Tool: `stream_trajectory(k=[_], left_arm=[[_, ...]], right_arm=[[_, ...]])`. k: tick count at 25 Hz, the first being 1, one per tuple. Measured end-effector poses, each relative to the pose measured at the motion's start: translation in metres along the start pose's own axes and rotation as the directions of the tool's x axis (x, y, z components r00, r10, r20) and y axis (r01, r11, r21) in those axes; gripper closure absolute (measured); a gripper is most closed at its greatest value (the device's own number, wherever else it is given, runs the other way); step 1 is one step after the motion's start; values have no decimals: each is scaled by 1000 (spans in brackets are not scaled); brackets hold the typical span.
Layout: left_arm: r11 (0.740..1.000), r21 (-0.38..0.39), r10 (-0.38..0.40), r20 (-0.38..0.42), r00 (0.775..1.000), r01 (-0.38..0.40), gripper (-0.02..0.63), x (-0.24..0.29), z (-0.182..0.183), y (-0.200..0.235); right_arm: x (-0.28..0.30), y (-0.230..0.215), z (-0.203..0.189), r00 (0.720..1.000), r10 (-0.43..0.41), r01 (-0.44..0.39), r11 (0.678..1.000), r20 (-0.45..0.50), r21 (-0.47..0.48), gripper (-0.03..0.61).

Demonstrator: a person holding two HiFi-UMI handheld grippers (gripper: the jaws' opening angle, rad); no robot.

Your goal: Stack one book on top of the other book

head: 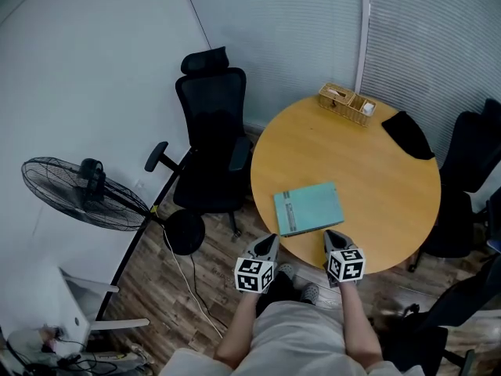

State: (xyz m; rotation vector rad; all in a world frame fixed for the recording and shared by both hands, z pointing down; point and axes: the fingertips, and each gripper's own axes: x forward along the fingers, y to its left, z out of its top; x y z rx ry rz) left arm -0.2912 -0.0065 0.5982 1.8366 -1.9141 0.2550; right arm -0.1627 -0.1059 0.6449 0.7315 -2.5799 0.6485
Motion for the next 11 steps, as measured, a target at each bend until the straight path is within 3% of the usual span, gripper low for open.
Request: stream_trajectory(k=[11], left_arm=[[1000,-1,1,-11,1000,-1,584,6,-5,-2]], right_arm=[[-7,-12,-1,1000,-23,23,1000,8,1,558]])
